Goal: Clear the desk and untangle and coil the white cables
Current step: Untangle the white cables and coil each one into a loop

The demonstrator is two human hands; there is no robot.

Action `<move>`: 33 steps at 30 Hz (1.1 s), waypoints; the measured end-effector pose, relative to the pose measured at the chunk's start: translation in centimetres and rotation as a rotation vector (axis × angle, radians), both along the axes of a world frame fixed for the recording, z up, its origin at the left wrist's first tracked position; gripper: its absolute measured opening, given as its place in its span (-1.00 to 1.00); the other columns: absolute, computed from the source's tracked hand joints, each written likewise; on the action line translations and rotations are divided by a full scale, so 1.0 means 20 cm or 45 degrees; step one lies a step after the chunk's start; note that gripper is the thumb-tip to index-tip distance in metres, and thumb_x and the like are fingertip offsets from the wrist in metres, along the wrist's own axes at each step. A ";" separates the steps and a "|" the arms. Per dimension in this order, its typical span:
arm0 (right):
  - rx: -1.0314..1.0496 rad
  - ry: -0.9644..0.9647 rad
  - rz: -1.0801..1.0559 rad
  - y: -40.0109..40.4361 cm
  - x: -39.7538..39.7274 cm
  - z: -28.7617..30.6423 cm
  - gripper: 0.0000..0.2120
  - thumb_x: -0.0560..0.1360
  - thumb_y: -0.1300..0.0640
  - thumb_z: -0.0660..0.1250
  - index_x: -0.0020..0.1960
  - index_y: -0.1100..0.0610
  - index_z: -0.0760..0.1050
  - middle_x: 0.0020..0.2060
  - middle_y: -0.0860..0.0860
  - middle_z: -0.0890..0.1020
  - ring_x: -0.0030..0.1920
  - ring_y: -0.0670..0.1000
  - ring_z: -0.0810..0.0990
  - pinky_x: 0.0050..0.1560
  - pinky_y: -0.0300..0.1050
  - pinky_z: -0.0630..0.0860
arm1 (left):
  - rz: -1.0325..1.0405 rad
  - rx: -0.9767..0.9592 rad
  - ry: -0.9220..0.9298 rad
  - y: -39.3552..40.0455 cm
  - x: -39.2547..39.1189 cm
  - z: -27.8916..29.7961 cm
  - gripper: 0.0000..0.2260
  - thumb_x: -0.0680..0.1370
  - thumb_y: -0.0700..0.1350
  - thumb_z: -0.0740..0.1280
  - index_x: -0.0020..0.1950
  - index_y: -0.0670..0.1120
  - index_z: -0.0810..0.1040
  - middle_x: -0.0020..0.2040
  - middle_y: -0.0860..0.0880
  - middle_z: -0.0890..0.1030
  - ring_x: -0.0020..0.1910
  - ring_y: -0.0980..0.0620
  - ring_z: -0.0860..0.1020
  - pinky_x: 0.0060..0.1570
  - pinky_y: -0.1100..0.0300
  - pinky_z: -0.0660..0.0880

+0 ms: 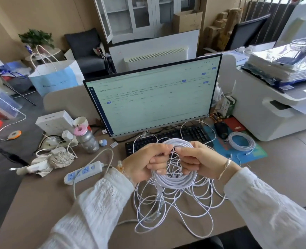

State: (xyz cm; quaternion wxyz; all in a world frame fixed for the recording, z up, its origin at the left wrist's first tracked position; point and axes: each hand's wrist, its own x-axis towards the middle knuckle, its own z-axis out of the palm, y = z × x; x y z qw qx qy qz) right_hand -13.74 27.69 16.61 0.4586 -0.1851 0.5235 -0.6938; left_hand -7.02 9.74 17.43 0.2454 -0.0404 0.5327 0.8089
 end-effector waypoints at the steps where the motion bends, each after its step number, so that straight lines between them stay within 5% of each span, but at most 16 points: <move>1: 0.000 -0.044 -0.024 0.03 -0.01 -0.01 -0.59 0.46 -0.06 0.40 -0.42 0.11 0.35 -0.60 -0.03 0.18 -0.58 -0.04 0.19 -0.42 -0.14 0.43 | -0.001 -0.033 -0.009 0.03 -0.03 0.01 -0.73 0.54 -0.07 0.32 -0.30 -0.08 0.33 -0.59 0.11 0.20 -0.64 0.20 0.17 -0.53 0.31 0.24; 3: 0.045 -0.097 -0.135 0.09 -0.04 -0.02 -0.48 0.45 -0.25 0.27 -0.41 0.10 0.18 -0.59 -0.02 0.13 -0.58 -0.04 0.16 -0.45 -0.16 0.40 | -0.017 -0.066 -0.018 0.11 -0.11 0.02 -0.73 0.55 -0.06 0.29 -0.30 -0.09 0.33 -0.59 0.11 0.20 -0.65 0.20 0.15 -0.55 0.32 0.20; 6: 0.004 -0.106 -0.327 0.18 -0.07 -0.05 -0.44 0.45 -0.28 0.18 -0.35 0.09 -0.02 -0.59 -0.01 0.07 -0.60 -0.05 0.10 -0.53 -0.21 0.28 | -0.059 -0.076 0.005 0.21 -0.21 0.01 -0.68 0.53 0.05 0.37 -0.31 -0.09 0.40 -0.56 0.07 0.28 -0.62 0.17 0.24 -0.52 0.30 0.28; 8: -0.030 -0.087 -0.406 0.26 -0.12 -0.07 -0.40 0.41 -0.30 0.23 -0.34 0.09 -0.04 -0.57 0.00 0.03 -0.59 -0.05 0.08 -0.54 -0.23 0.26 | -0.107 -0.043 -0.004 0.29 -0.28 -0.02 -0.63 0.49 0.13 0.38 -0.35 -0.09 0.41 -0.43 -0.04 0.51 -0.44 0.02 0.50 -0.27 0.15 0.54; 10: -0.041 -0.052 -0.447 0.36 -0.19 -0.09 -0.33 0.35 -0.36 0.31 -0.37 0.09 -0.02 -0.57 -0.01 0.04 -0.58 -0.05 0.07 -0.54 -0.24 0.24 | -0.155 -0.015 -0.002 0.36 -0.35 -0.06 -0.59 0.54 0.14 0.29 -0.39 -0.09 0.40 -0.27 -0.15 0.64 -0.20 -0.12 0.62 0.00 -0.02 0.57; 15: 0.056 0.014 -0.481 0.59 -0.36 -0.12 -0.45 0.46 -0.27 0.21 -0.38 0.08 0.04 -0.53 0.01 0.08 -0.52 -0.01 0.09 -0.42 -0.14 0.16 | -0.008 0.006 -0.072 0.61 -0.49 -0.07 -0.61 0.51 0.14 0.26 -0.37 -0.09 0.33 -0.58 0.06 0.27 -0.58 0.12 0.30 -0.34 0.24 0.49; 21: 0.081 0.021 -0.471 0.78 -0.55 -0.21 -0.52 0.46 -0.23 0.24 -0.42 0.09 0.26 -0.49 0.02 0.22 -0.46 0.02 0.24 -0.32 -0.10 0.34 | 0.181 -0.166 -0.169 0.87 -0.71 -0.09 -0.52 0.48 0.24 0.26 -0.47 -0.04 0.25 -0.63 0.08 0.11 -0.67 0.14 0.05 -0.50 0.21 0.04; 26: 0.368 0.139 -0.535 0.97 -0.72 -0.36 -0.57 0.48 -0.19 0.24 -0.02 0.17 0.61 -0.19 0.10 0.67 -0.18 0.05 0.64 -0.07 -0.07 0.58 | 0.357 -0.395 -0.193 1.00 -0.83 -0.18 -0.51 0.62 0.14 0.17 -0.45 -0.04 0.20 -0.59 0.04 0.11 -0.63 0.09 0.05 -0.50 0.22 0.00; 28: 0.556 0.278 -0.590 1.03 -0.77 -0.48 -0.70 0.55 -0.09 0.27 -0.04 0.13 0.61 -0.19 0.03 0.67 -0.17 0.02 0.61 -0.11 -0.16 0.56 | 0.429 -0.524 -0.183 1.01 -0.85 -0.22 -0.52 0.62 0.10 0.19 -0.45 -0.04 0.19 -0.57 0.03 0.12 -0.61 0.07 0.06 -0.50 0.23 0.02; 30: 0.929 0.665 -0.531 1.09 -0.80 -0.66 -0.85 0.55 0.09 0.32 -0.15 0.12 0.58 -0.25 -0.02 0.63 -0.20 0.04 0.58 -0.20 -0.31 0.48 | 0.489 -0.660 -0.199 1.00 -0.85 -0.26 -0.52 0.61 0.09 0.20 -0.46 -0.04 0.20 -0.57 0.03 0.14 -0.61 0.06 0.07 -0.54 0.27 0.05; 33: 1.397 1.165 -0.031 1.15 -0.79 -0.90 -0.92 0.49 0.15 0.29 -0.10 0.08 0.57 -0.17 -0.03 0.56 -0.08 0.09 0.57 -0.17 -0.19 0.42 | 0.546 -0.734 -0.252 0.98 -0.83 -0.33 -0.53 0.63 0.10 0.17 -0.43 -0.07 0.23 -0.60 0.05 0.18 -0.63 0.09 0.09 -0.57 0.29 0.07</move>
